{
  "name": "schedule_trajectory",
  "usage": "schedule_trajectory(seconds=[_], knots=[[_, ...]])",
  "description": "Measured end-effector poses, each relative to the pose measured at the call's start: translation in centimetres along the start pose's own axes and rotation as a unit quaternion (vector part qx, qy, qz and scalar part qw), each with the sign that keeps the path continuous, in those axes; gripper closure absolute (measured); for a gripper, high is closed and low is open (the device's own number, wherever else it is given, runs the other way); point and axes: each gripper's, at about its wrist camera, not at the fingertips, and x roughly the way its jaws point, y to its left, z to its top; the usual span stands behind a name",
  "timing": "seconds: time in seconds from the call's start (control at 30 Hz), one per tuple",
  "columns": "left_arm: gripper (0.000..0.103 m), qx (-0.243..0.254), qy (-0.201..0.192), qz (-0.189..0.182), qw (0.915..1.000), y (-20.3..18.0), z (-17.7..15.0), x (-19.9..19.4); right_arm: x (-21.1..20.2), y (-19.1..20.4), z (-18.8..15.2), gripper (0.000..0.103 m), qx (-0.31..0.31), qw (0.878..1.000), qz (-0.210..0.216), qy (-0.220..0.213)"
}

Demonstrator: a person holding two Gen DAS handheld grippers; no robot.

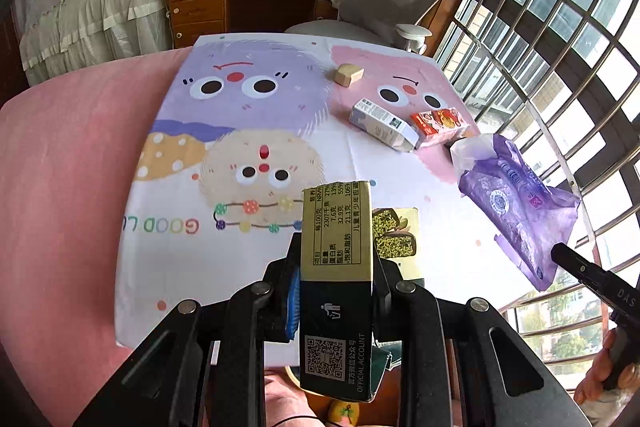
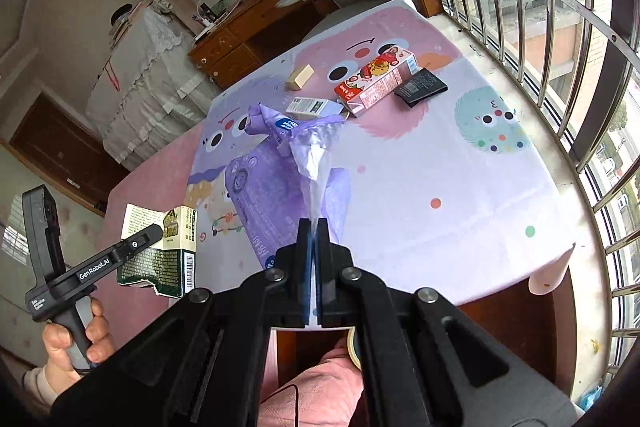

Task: Collect trash
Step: 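Carry both items over the wastebasket and open both tools to drop them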

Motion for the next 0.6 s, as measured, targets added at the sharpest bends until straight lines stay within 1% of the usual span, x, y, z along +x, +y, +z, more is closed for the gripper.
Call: schedule_trajectory(seconds=[0.1, 0.17, 0.3, 0.43, 0.47, 0.53, 0.6], knots=[[0.078, 0.005, 0.015, 0.001, 0.9999, -2.0, -4.4, -0.9, -2.8, -1.9, -4.2, 0.103, -0.011, 1.0, -0.003, 0.02], [0.078, 0.008, 0.03, 0.006, 0.9995, -3.0, -6.9, -1.0, -4.2, -3.3, -6.9, 0.103, -0.008, 0.999, -0.008, 0.036], [0.078, 0.016, 0.06, 0.007, 0.998, -4.2, -11.4, -0.9, -5.2, -6.6, -12.0, 0.103, 0.011, 0.997, -0.017, 0.076], [0.078, 0.036, 0.087, 0.013, 0.9954, -5.0, -15.3, 0.1, -4.7, -9.0, -16.7, 0.103, 0.03, 0.993, -0.03, 0.111], [0.078, 0.038, 0.095, 0.013, 0.9947, -4.8, -15.8, 0.9, -4.3, -9.3, -17.8, 0.103, 0.034, 0.992, -0.032, 0.119], [0.078, 0.041, 0.112, 0.01, 0.9929, -4.7, -17.6, 2.2, -3.1, -9.5, -19.7, 0.103, 0.03, 0.989, -0.039, 0.136], [0.078, 0.044, 0.128, 0.007, 0.9908, -4.5, -19.5, 4.1, -1.0, -9.7, -21.5, 0.103, 0.021, 0.987, -0.046, 0.155]])
